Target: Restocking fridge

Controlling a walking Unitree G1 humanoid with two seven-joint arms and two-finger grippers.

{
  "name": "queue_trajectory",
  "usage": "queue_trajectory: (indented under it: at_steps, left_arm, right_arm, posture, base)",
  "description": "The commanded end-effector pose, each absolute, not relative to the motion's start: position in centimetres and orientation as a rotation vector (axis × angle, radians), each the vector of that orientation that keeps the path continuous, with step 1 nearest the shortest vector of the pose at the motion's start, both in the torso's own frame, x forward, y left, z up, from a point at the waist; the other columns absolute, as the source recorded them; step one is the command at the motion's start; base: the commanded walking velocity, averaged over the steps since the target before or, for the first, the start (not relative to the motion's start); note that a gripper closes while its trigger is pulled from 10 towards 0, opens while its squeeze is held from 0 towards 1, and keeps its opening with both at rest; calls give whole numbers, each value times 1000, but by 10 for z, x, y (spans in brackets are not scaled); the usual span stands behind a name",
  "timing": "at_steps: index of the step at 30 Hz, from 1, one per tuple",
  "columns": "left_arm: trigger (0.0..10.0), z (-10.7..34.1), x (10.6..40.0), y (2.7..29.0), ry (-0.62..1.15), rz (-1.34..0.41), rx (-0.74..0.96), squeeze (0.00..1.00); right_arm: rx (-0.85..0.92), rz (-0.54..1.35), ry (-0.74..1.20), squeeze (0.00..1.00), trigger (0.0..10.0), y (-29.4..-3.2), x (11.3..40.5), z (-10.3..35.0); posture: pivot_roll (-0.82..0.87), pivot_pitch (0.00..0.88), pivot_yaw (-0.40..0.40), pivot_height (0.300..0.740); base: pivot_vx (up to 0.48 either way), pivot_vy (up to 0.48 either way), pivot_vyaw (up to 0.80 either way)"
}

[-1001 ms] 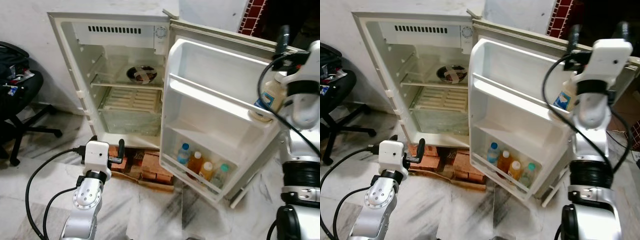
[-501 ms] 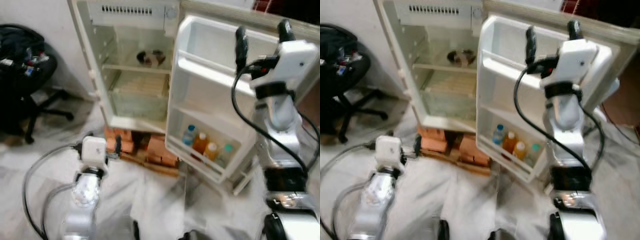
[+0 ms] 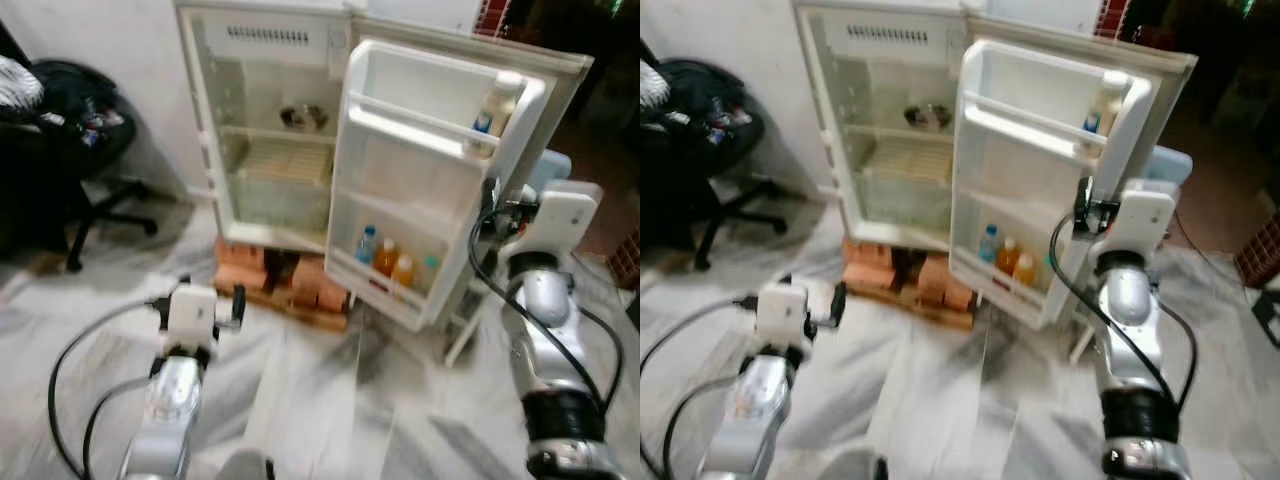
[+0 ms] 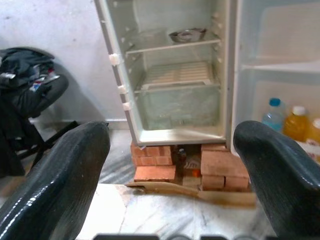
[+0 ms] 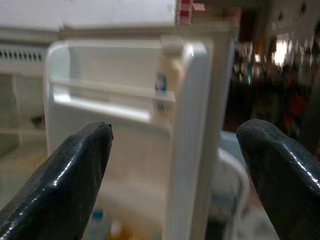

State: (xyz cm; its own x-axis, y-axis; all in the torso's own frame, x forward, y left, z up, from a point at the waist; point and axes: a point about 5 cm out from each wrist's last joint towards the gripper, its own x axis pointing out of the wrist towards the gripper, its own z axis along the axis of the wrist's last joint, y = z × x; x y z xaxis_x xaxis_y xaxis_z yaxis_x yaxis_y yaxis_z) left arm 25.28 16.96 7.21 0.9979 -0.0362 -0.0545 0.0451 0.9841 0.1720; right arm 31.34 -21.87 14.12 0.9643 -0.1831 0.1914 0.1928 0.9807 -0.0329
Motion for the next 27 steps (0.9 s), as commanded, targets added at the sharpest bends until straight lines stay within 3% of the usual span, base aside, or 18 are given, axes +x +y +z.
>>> queue_trajectory:
  at_steps: [1, 6, 9, 11, 13, 19, 27]
  left_arm:
    - [10000, 84, 255, 170, 21, -55, 155, 0]
    - [10000, 86, 257, 164, -15, -82, 173, 0]
    - [10000, 85, 257, 160, -23, -90, 149, 0]
    - [10000, 85, 256, 159, -19, -97, 143, 0]
    - [10000, 82, 253, 157, -9, -101, 142, 0]
    - [10000, 78, 250, 157, 0, -108, 133, 0]
    - [10000, 78, 251, 163, 2, -96, 139, 0]
  right_arm:
    - [-47, -138, -161, 0, 10000, -208, 313, 135]
    - [-101, -96, -36, 0, 10000, -192, 301, 102]
    - [5, -69, 29, 0, 10000, -182, 292, 84]
    - [-20, -77, 32, 0, 10000, -182, 289, 81]
    - [58, 25, 109, 0, 10000, -173, 283, 73]
    - [61, 54, 55, 0, 10000, -171, 279, 77]
    - [58, 80, 16, 0, 10000, -173, 285, 87]
  posture:
    - [89, 0, -23, 740]
    - [68, 0, -36, 740]
    - [63, 0, -42, 740]
    - [58, 0, -44, 740]
    - [58, 0, -47, 740]
    - [62, 0, -49, 740]
    - [69, 0, -50, 740]
  base:
    - [0, 0, 0]
    - [0, 0, 0]
    - [0, 0, 0]
    - [0, 0, 0]
    - [0, 0, 0]
    - [0, -189, 0]
    - [321, -337, 728]
